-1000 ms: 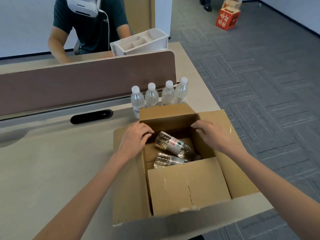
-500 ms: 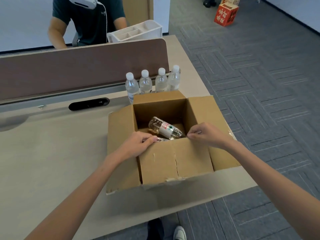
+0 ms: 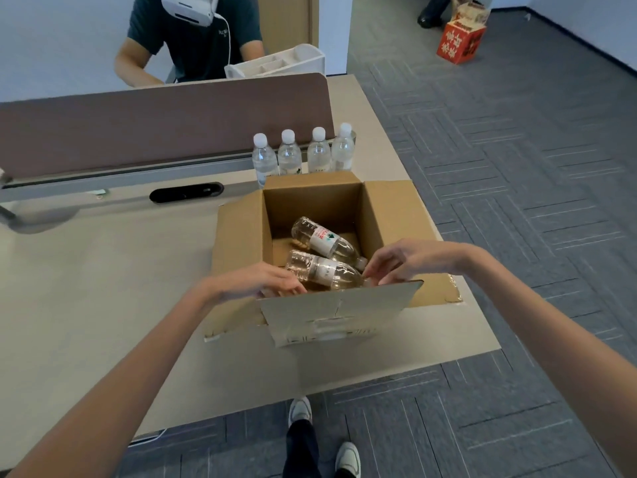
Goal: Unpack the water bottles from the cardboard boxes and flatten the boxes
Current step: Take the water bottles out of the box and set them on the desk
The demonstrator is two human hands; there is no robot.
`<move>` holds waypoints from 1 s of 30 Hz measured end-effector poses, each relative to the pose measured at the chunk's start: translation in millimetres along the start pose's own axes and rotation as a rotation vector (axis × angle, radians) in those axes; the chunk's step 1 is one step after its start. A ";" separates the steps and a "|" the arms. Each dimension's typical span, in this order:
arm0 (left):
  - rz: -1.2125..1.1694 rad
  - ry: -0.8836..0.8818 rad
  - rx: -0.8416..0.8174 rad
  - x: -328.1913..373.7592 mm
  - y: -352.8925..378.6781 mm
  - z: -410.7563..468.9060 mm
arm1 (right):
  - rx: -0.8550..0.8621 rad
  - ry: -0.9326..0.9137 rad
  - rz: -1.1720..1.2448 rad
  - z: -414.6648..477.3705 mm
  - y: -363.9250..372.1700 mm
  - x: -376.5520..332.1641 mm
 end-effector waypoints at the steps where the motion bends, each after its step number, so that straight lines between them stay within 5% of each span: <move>1: 0.032 -0.003 -0.005 -1.2 5.4 0.5 | -0.031 0.007 0.015 -0.8 3.6 2.0; 16: 0.414 -0.122 0.095 -22.7 78.6 21.2 | 0.004 0.163 -0.344 23.5 76.3 35.2; 23: 0.815 -0.058 0.421 -34.6 100.5 30.6 | 0.172 0.170 -0.573 36.6 102.0 41.9; 30: 0.937 0.146 0.811 -58.5 114.2 44.8 | 0.466 -0.001 -0.901 48.4 117.4 53.8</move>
Point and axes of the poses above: each hand's wrist, its own z-axis towards the middle knuckle, its own y-axis out of the palm, x = y × z, the point moved 1 cm from there along z, towards the middle knuckle, and after that the axes turned 6 degrees about -x, right-handed, at the moved point
